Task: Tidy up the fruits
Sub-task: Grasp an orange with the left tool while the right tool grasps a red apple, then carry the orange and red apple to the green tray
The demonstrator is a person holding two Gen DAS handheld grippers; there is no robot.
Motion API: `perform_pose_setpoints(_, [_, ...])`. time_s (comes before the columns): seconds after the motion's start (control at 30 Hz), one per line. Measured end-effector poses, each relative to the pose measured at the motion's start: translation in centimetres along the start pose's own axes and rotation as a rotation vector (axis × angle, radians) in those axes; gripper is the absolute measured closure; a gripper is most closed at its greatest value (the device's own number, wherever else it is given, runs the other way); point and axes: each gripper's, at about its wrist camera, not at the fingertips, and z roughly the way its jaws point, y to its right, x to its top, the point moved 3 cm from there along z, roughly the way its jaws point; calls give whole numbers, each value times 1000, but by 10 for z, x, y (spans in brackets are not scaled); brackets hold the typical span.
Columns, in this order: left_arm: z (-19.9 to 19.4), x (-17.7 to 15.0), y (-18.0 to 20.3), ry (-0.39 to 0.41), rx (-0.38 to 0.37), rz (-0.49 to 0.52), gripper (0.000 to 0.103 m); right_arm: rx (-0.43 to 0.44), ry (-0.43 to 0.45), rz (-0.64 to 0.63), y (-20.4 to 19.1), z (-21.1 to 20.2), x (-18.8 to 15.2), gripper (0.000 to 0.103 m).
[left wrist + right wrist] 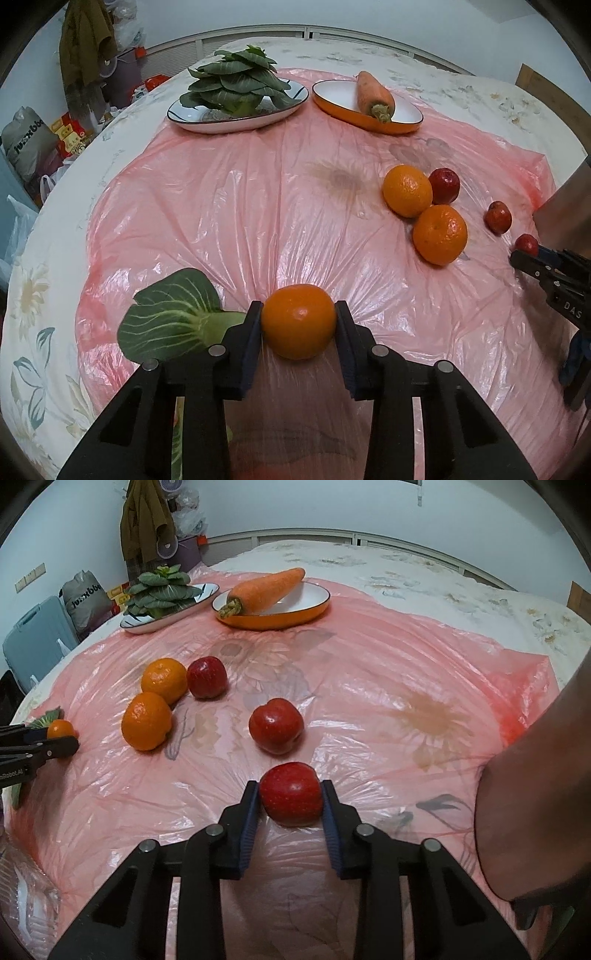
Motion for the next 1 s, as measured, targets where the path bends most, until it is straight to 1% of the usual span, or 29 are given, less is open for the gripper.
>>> perform_pose_setpoints(0.2, [-5,-2,0,4,13,2,71,2,1,16,3,-11,-4,85])
perform_pose_setpoints(0.47, [-24,-6,-5,18,15,-29,71,17,21,36,-1,-40,-14,85])
perform_pose_setpoints(0.7, [-49,-14,-4,40,12,-26,71,49,36,56,-16,-78,-39,85])
perform_pose_setpoints(1.0, [-84,-33,10,63,-3,-17,71,60,41,63,-33,-119,-67,85])
